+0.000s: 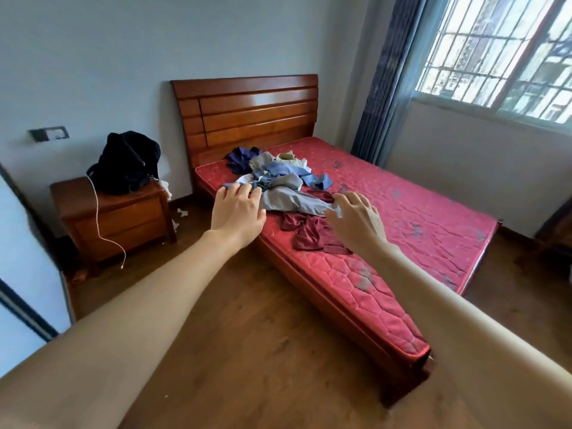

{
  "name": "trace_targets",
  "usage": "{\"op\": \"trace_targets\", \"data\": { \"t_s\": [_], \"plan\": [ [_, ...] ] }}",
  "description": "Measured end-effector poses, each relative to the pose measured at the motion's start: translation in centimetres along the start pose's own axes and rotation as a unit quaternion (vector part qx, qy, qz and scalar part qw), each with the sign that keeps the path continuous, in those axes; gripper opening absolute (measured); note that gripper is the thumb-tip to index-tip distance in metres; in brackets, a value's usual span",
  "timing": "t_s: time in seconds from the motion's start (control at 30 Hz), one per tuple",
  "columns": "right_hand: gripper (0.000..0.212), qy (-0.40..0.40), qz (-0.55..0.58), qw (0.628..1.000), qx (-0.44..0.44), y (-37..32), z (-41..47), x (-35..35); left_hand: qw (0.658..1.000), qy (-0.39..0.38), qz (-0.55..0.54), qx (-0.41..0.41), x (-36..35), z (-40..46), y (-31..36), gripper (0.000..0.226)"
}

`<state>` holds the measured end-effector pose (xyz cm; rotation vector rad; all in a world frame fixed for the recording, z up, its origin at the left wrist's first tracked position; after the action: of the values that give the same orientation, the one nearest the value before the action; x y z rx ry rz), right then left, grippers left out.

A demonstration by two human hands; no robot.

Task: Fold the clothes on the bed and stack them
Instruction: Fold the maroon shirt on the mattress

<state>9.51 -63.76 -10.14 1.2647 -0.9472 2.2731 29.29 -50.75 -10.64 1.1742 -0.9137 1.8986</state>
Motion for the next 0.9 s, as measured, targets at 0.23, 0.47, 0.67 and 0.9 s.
{"op": "trace_targets", "data": {
  "t_s": [0.23,0.47,0.67,0.9],
  "plan": [
    [0.047,-0.054,-0.007,0.998,-0.028,1.4,5.6,-7.8,0.998,-0.048,-0.01,-0.033,-7.4,5.9,-1.4,0.054],
    [0.051,-0.104,-0.002,0.993,-0.056,4.7,13.9,-15.6,0.996,-0.082,-0.004,-0.032,-15.4,14.5,-3.5,0.055],
    [0.052,-0.113,0.014,0.988,-0.1,9.9,23.6,-21.4,0.993,-0.106,0.004,-0.06,-21.8,26.2,-2.6,0.055],
    [0.046,-0.094,-0.003,0.986,-0.139,16.6,32.6,-23.6,0.988,-0.111,-0.005,-0.106,-26.8,38.2,1.1,0.052]
  ]
}}
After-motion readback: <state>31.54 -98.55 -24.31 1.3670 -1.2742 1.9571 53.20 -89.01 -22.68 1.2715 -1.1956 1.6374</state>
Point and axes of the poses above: each hand's wrist, its own z-axis towards the middle knuckle, its own x-axis out of the back of the hand, y = z × x, the point moved 1 cm from there along z, towards the middle knuckle, and after that the axes turned 11 degrees about z, right-handed, at the moved point
